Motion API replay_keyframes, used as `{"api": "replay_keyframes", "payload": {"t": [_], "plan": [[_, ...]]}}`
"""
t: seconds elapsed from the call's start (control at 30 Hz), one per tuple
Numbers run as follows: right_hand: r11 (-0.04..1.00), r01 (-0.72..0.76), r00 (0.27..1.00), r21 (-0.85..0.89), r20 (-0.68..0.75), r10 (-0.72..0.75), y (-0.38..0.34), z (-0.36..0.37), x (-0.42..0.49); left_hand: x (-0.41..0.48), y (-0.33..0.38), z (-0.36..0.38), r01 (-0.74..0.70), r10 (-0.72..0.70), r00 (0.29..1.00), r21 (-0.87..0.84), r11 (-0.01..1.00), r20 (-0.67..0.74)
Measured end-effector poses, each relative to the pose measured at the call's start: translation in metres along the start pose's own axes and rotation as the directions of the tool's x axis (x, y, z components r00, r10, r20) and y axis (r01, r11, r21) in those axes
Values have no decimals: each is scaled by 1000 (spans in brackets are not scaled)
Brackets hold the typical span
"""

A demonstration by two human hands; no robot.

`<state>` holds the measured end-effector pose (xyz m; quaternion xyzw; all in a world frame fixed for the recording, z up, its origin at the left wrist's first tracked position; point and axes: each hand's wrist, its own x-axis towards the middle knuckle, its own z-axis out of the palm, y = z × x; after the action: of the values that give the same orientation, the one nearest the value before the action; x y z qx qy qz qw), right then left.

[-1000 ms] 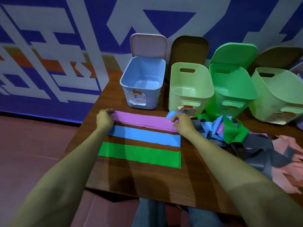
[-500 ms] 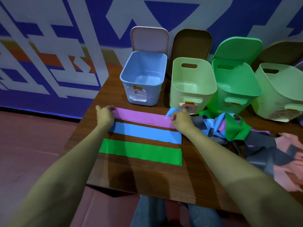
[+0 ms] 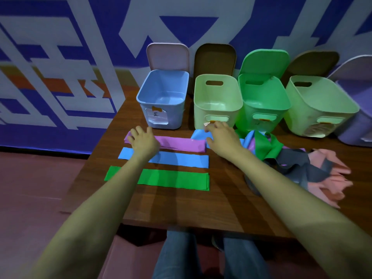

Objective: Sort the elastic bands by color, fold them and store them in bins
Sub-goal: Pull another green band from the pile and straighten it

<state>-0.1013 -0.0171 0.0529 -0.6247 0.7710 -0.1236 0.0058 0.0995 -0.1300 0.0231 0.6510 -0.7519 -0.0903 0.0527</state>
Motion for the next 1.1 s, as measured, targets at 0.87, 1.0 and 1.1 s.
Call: {"api": "replay_keyframes", "payload": {"t": [0.87, 1.0, 1.1], "plan": [[943, -270, 959, 194, -29, 281, 144, 18, -118, -120, 192, 77, -313, 357, 934, -473, 823, 4], [943, -321, 947, 88, 6, 322, 150, 32, -104, -108, 193, 82, -299, 372, 928, -540, 787, 29], [923, -368, 919, 114, -107, 380, 154, 40, -100, -102, 189, 83, -308, 378, 926, -560, 769, 10]]}}
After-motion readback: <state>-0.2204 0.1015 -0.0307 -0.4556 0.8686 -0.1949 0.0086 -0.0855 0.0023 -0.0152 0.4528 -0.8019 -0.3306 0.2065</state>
